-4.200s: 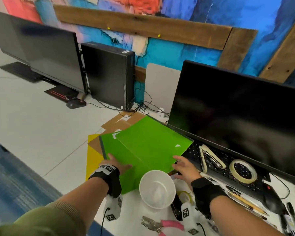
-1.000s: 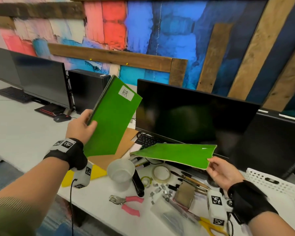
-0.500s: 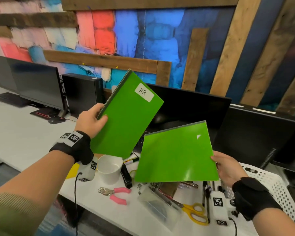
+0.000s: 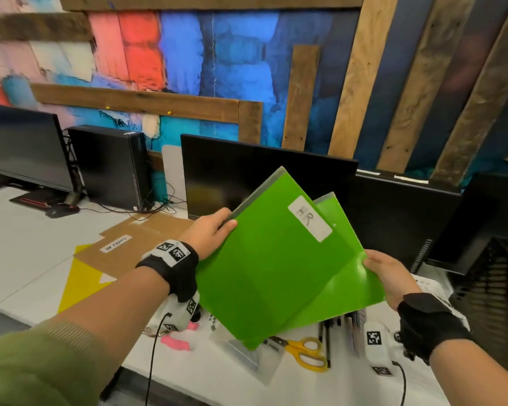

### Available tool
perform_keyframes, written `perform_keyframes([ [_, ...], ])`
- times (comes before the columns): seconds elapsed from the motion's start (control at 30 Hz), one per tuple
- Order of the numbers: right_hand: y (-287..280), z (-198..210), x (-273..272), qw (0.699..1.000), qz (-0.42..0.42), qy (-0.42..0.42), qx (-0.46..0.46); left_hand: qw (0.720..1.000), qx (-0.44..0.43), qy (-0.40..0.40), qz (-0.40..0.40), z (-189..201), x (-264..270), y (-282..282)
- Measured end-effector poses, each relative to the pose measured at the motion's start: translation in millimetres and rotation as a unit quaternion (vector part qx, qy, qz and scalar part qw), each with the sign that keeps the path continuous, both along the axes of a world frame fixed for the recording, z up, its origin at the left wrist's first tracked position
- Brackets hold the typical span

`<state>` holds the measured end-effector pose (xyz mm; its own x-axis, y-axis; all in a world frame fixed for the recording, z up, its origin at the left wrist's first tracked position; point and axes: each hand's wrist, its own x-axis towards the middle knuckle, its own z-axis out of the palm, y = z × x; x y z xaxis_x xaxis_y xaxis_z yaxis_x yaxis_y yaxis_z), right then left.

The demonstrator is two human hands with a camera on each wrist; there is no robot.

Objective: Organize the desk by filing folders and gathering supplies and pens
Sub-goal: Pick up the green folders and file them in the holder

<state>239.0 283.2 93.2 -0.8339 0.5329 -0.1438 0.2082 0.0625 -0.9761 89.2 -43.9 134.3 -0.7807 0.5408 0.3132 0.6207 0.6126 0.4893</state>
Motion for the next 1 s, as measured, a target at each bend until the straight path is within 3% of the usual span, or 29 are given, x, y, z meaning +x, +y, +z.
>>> perform_keyframes([
  [0.2, 7, -1, 15, 0.999, 0.039, 0.014, 0.000, 0.997, -0.018, -0.043, -0.062, -21, 13, 36],
  [0.4, 3, 6, 23, 0.997, 0.063, 0.038, 0.011, 0.994, 0.040, -0.094, -0.031, -42, 28, 57],
  [0.5, 6, 6, 28, 0.997, 0.050, 0.046, 0.034, 0.992, 0.069, -0.097, -0.033, -53, 37, 61],
  [0.6, 17, -7, 31, 0.994, -0.034, 0.089, 0.043, 0.989, 0.115, -0.084, -0.034, -64, 47, 63],
  [0.7, 22, -29, 44, 0.990, -0.070, 0.096, -0.075, 0.984, 0.156, -0.085, -0.005, -72, 50, 65],
  [0.8, 4, -46, 57, 0.981, 0.017, 0.055, -0.185, 0.976, 0.191, -0.103, 0.005, -76, 48, 68],
  [0.9, -21, -54, 57, 0.968, 0.050, 0.057, -0.237, 0.968, 0.217, -0.125, 0.002, -77, 43, 74],
  [1.0, -31, -60, 49, 0.959, 0.017, 0.085, -0.272, 0.950, 0.271, -0.153, 0.022, -78, 37, 78],
])
